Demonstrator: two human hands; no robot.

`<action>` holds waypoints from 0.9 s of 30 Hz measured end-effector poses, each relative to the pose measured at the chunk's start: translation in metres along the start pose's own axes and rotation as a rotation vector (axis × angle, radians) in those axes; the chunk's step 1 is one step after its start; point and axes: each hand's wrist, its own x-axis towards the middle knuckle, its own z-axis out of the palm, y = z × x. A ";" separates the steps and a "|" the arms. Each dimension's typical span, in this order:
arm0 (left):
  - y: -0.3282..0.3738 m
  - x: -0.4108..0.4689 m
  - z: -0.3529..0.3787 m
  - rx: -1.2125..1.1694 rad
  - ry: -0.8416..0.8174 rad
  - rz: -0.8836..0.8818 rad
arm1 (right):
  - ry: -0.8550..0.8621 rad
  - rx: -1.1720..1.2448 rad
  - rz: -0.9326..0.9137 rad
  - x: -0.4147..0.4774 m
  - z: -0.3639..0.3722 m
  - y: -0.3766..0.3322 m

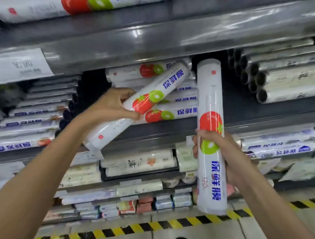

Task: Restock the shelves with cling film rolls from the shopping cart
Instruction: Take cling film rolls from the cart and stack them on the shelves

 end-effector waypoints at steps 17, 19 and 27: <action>-0.025 0.130 -0.019 0.234 0.113 0.159 | -0.075 -0.058 -0.194 0.018 -0.017 0.021; -0.030 0.135 -0.015 0.230 0.128 0.170 | -0.086 -0.049 -0.195 0.020 -0.017 0.021; -0.047 0.147 -0.006 0.360 0.171 0.230 | -0.112 0.015 -0.159 0.026 -0.011 0.015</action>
